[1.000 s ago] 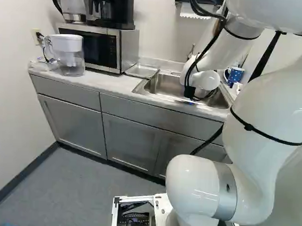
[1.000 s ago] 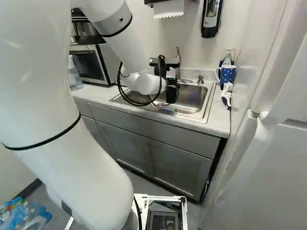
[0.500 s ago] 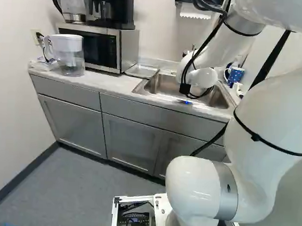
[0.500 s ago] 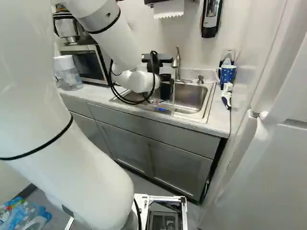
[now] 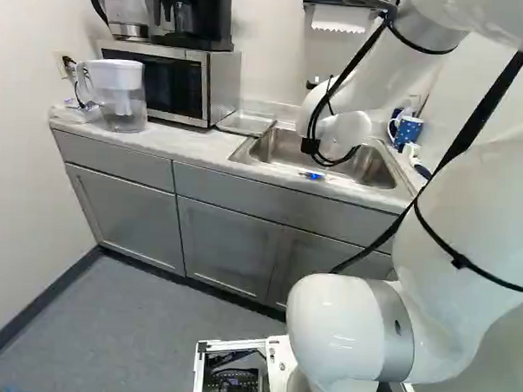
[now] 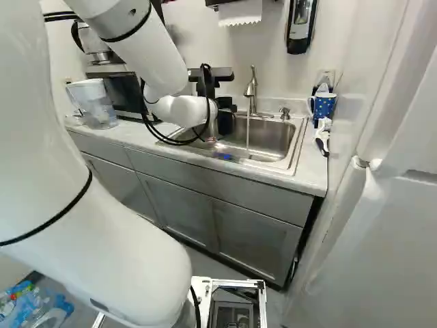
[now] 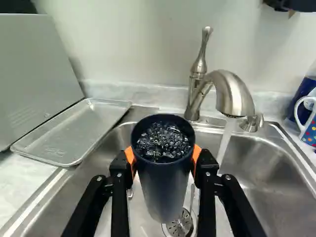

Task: Rinse the cup and place it in the tray

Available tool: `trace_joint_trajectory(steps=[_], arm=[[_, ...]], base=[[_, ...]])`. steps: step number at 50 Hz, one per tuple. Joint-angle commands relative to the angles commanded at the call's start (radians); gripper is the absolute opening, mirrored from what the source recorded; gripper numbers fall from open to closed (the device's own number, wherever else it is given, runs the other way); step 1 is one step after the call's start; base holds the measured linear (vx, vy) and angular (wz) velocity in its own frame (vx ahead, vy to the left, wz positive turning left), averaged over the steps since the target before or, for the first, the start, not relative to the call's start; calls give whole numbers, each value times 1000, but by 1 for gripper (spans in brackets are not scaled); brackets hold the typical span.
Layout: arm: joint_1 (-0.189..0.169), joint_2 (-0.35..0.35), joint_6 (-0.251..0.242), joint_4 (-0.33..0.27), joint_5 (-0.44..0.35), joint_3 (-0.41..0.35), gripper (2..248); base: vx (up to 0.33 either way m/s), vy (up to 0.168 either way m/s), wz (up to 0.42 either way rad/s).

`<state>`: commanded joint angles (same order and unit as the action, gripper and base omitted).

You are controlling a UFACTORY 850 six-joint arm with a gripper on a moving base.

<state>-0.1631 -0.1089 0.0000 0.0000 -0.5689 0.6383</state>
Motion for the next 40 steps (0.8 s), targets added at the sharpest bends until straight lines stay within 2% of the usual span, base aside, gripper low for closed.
trace_joint_trajectory(steps=[19, 40], arm=[[29, 8, 0, 0, 0, 50, 125], [30, -19, 0, 0, 34, 69, 125]], base=[[0, 0, 0], [0, 0, 0]])
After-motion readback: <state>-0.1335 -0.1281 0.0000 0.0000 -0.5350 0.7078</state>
